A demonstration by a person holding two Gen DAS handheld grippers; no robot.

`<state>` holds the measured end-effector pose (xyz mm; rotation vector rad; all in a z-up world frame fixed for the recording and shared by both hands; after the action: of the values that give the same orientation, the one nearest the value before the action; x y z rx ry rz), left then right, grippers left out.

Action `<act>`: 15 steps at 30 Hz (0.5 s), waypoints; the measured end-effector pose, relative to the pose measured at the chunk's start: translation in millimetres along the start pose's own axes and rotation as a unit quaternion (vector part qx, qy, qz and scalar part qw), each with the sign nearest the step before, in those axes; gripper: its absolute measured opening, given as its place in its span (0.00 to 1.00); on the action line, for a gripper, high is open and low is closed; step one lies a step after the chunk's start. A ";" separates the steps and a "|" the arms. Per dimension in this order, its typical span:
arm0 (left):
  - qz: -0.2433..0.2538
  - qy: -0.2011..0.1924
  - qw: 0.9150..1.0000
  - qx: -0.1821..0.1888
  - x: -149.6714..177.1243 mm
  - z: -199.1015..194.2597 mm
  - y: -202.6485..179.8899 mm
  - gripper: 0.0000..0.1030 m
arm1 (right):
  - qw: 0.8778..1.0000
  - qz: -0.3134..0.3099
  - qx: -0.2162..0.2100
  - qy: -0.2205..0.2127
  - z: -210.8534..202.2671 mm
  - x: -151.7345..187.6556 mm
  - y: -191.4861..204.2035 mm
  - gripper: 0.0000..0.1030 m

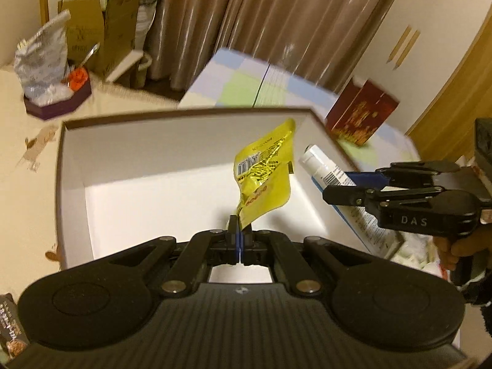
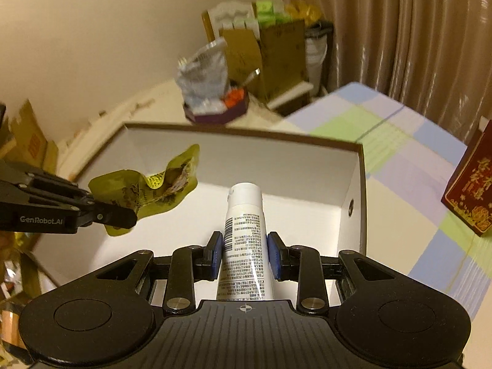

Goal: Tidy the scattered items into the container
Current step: 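Carry the yellow packet and white tube over the brown box with both tools, then open both tools to drop the packet and tube into the box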

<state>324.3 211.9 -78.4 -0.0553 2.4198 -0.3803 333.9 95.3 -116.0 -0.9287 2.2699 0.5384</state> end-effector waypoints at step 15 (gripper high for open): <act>0.036 0.090 0.995 -0.038 1.7 66.9 15.0 0.00 | 0.998 -0.004 0.026 0.055 50.8 1.4 -18.8 0.33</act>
<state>366.5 208.7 -132.5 0.0342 2.6049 -0.2693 366.6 110.9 -156.2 -0.9620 2.3657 0.4324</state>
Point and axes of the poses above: each gripper's, at about its wrist camera, not at the fingertips, and z roughly the way its jaws point, y to its left, x to its underside, the point moved 9 cm from there along z, roughly the way its jaws point, and after that the axes turned 3 degrees about -y, right-handed, at the moved point
